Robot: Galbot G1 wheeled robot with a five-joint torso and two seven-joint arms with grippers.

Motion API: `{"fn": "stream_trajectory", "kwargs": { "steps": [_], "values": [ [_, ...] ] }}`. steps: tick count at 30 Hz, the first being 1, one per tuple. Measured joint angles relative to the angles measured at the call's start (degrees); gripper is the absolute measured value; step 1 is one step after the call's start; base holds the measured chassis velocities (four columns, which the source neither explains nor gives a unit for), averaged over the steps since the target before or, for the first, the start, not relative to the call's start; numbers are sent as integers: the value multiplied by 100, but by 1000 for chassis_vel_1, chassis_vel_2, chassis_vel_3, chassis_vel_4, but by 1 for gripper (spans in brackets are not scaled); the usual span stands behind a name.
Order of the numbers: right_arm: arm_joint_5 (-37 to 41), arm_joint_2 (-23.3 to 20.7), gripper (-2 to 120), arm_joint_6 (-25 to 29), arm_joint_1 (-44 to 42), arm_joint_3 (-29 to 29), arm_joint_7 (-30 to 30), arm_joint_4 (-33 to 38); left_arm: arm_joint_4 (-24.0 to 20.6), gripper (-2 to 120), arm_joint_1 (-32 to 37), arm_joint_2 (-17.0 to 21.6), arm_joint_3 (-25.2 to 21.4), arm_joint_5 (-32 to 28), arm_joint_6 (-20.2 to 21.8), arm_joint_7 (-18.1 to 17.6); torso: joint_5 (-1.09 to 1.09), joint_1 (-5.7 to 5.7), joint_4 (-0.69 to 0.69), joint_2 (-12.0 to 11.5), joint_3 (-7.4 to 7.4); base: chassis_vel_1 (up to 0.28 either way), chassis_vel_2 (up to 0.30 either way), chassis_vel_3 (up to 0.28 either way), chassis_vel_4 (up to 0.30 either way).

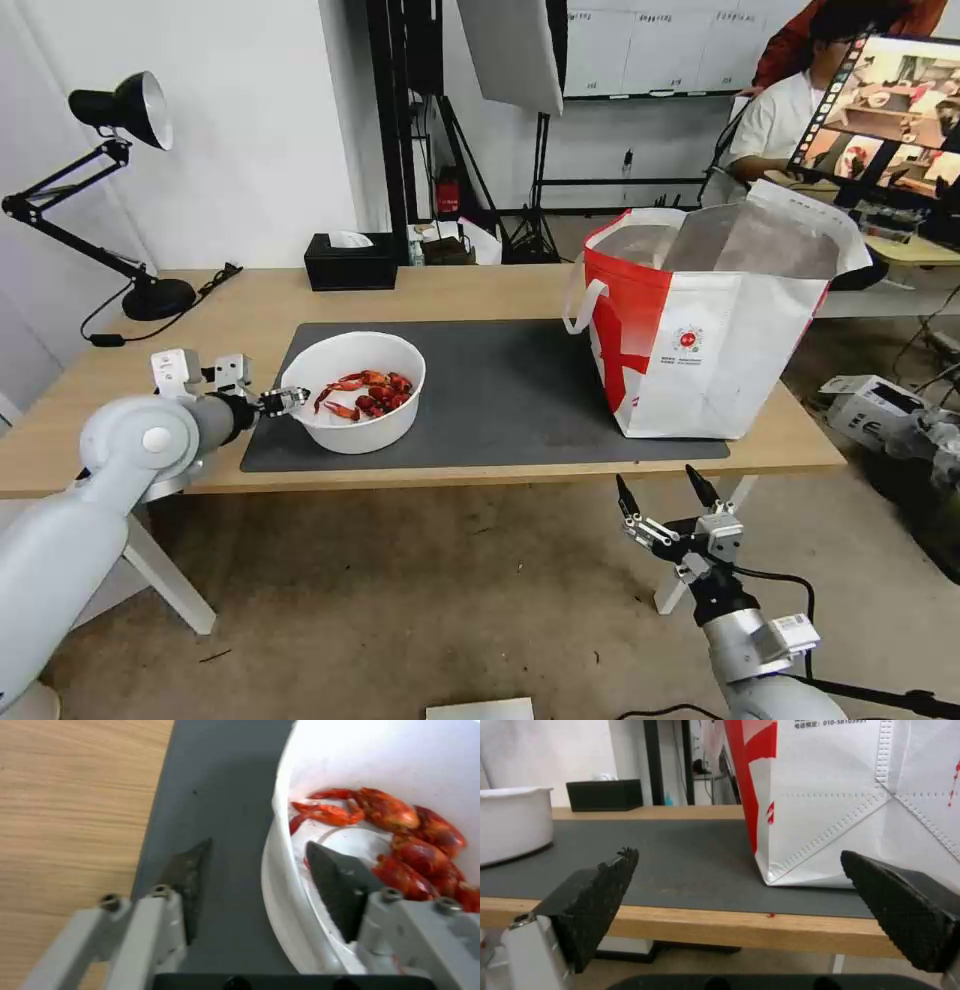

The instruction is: Pick up the trash from the table and place it into the takeout bag.

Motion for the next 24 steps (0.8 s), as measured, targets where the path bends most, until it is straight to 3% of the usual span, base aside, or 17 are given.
{"fn": "stream_trajectory", "kwargs": {
  "steps": [9,13,24],
  "values": [
    [0,0,100,0,0,0,0,0,-73,15,31,8,-60,-141,-12,-28,0,0,0,0,0,0,0,0,0],
    [0,0,100,0,0,0,0,0,-197,1,-19,16,-81,-205,-213,-8,0,0,0,0,0,0,0,0,0],
    [0,0,100,0,0,0,0,1,-551,0,-255,-10,-50,68,-1384,56,0,0,0,0,0,0,0,0,0]
  ]
}}
